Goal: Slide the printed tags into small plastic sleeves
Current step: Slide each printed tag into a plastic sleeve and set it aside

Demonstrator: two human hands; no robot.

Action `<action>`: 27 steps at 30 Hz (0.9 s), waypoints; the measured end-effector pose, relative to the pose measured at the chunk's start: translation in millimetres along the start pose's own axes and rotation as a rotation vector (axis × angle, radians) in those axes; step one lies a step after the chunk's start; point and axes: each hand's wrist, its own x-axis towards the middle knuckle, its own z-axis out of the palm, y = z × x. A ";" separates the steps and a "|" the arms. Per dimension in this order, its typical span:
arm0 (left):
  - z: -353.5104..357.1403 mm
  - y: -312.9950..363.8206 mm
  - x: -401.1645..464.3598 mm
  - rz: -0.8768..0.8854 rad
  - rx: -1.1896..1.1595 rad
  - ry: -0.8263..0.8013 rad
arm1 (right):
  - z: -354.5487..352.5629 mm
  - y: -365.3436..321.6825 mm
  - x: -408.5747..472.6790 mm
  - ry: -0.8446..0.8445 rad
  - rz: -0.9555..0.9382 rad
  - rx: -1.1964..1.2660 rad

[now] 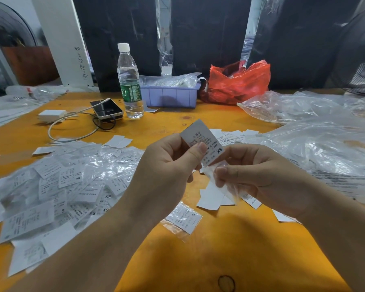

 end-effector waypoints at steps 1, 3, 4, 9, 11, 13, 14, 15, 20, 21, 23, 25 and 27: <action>0.0 0.1 -0.2 0.005 0.002 -0.002 | 0.0 -0.1 0.2 0.003 0.000 0.001; 0.4 0.2 -0.6 0.011 -0.001 -0.006 | 0.2 -0.7 0.3 0.003 0.004 0.002; 0.6 0.2 -0.9 0.013 -0.008 -0.010 | 0.4 -1.2 0.2 -0.001 0.005 0.003; 2.7 0.9 -1.8 0.010 -0.033 -0.037 | 1.0 -1.9 -0.7 -0.018 -0.010 -0.013; 3.1 0.8 -1.9 0.009 -0.033 -0.044 | 1.7 -1.8 -0.4 -0.014 -0.019 -0.007; 3.3 0.6 -1.8 0.003 -0.031 -0.048 | 1.7 -1.6 -0.4 0.002 -0.025 -0.005; 3.2 0.3 -1.5 -0.001 -0.032 -0.048 | 1.6 -1.5 -0.5 0.014 -0.025 -0.005; 2.8 -0.2 -1.2 -0.008 -0.034 -0.043 | 1.5 -1.7 -0.7 0.024 -0.026 -0.005; 0.7 -0.8 -0.7 -0.034 -0.040 -0.027 | 2.0 -6.0 -1.6 0.070 -0.043 -0.025; 0.8 -0.7 -0.6 -0.042 -0.048 -0.027 | 2.3 -6.6 -1.7 0.079 -0.046 -0.028; 1.6 -0.3 0.2 -0.077 -0.090 -0.019 | 2.7 -7.2 -1.9 0.099 -0.054 -0.034; 1.8 0.4 1.7 -0.128 -0.161 -0.002 | 3.2 -7.3 -1.9 0.115 -0.063 -0.056; 1.6 1.1 2.6 -0.167 -0.217 0.008 | 3.7 -7.0 -2.1 0.120 -0.069 -0.080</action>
